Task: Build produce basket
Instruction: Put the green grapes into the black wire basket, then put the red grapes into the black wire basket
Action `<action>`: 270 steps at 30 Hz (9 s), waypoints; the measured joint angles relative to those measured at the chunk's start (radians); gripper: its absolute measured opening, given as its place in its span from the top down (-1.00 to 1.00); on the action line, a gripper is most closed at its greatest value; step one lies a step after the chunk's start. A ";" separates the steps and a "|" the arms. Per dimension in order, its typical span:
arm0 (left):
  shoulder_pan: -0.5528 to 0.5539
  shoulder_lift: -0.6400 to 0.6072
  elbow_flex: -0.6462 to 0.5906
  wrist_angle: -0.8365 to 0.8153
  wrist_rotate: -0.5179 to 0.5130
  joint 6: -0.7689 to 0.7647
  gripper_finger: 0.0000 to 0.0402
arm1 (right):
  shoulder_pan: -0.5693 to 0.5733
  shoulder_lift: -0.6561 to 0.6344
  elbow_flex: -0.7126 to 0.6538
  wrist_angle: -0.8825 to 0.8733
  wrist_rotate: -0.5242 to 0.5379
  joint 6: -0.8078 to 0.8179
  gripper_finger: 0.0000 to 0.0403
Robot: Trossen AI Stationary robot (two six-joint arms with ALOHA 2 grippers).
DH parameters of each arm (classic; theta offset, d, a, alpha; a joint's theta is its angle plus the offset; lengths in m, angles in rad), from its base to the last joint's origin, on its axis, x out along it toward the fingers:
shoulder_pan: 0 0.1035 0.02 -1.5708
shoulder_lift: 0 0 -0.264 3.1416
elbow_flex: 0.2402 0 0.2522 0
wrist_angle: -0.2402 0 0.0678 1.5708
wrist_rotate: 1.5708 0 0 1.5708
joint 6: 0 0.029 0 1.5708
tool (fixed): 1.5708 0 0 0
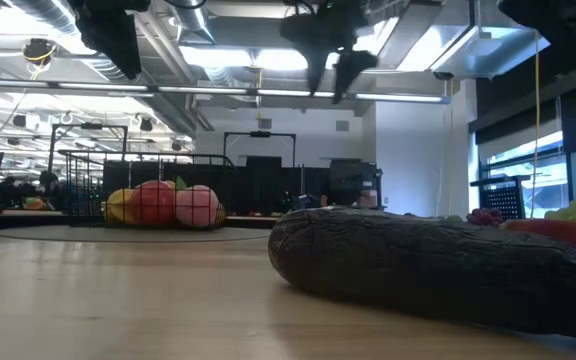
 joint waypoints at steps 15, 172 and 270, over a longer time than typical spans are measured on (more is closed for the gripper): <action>0.000 0.000 0.000 0.000 0.000 -0.005 -0.12 | 0.139 -0.053 -0.018 -0.033 -0.061 0.076 -0.29; -0.063 -0.018 -0.001 0.147 -0.074 -0.105 -0.12 | -0.004 0.176 -0.028 0.905 0.147 -1.059 0.98; -0.063 -0.043 0.000 0.128 -0.119 -0.166 -0.12 | -0.023 0.363 -0.001 1.094 0.294 -1.359 0.30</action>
